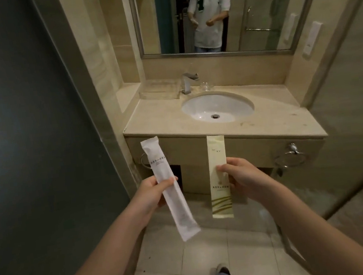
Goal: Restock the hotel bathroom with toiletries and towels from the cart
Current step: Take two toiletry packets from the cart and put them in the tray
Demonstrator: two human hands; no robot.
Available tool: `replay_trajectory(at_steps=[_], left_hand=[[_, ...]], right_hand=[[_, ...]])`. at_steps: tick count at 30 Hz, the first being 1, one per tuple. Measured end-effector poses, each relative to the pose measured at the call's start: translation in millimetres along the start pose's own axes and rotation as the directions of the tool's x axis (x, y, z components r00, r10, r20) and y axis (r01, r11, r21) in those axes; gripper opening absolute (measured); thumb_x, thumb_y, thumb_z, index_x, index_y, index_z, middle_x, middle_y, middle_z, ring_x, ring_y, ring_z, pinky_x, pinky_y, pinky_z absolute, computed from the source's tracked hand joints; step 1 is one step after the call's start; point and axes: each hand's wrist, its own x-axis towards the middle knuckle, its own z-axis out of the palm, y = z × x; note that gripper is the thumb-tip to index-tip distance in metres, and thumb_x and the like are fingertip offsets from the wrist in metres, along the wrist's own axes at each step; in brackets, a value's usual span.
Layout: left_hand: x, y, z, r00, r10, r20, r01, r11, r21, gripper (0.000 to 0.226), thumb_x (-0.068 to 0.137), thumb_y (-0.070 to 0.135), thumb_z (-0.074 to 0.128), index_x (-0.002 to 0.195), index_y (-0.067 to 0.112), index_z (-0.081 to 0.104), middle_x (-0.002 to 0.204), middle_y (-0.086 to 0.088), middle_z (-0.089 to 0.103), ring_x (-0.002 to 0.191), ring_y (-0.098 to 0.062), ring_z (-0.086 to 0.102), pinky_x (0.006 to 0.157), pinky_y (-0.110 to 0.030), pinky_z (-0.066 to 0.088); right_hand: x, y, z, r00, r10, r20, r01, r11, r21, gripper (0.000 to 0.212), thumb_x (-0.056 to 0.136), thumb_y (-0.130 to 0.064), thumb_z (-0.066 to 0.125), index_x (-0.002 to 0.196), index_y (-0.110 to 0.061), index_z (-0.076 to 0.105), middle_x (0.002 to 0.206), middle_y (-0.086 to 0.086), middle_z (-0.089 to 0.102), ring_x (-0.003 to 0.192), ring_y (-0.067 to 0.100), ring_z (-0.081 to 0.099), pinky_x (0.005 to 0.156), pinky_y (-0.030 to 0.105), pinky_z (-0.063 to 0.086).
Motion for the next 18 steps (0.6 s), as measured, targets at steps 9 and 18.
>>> replay_trajectory(at_steps=[9, 18], left_hand=[[178, 78, 46, 0.994, -0.026, -0.110, 0.019, 0.998, -0.064, 0.015, 0.093, 0.020, 0.054, 0.105, 0.014, 0.060, 0.098, -0.003, 0.065, 0.088, -0.015, 0.062, 0.064, -0.023, 0.050], [318, 121, 50, 0.989, -0.004, -0.146, 0.003, 1.000, -0.005, 0.023, 0.095, 0.023, 0.051, 0.116, 0.016, 0.055, 0.104, -0.002, 0.066, 0.094, -0.018, 0.064, 0.073, -0.030, 0.054]], right_hand=[[187, -85, -63, 0.986, -0.106, 0.127, 0.111, 0.993, -0.033, 0.019, 0.096, -0.010, 0.048, 0.111, -0.011, 0.059, 0.099, 0.001, 0.065, 0.088, 0.014, 0.064, 0.066, 0.025, 0.052], [325, -131, -85, 0.971, -0.104, 0.213, 0.124, 0.989, -0.083, 0.006, 0.091, -0.009, 0.057, 0.093, -0.007, 0.062, 0.093, 0.005, 0.065, 0.083, 0.015, 0.064, 0.068, 0.028, 0.053]])
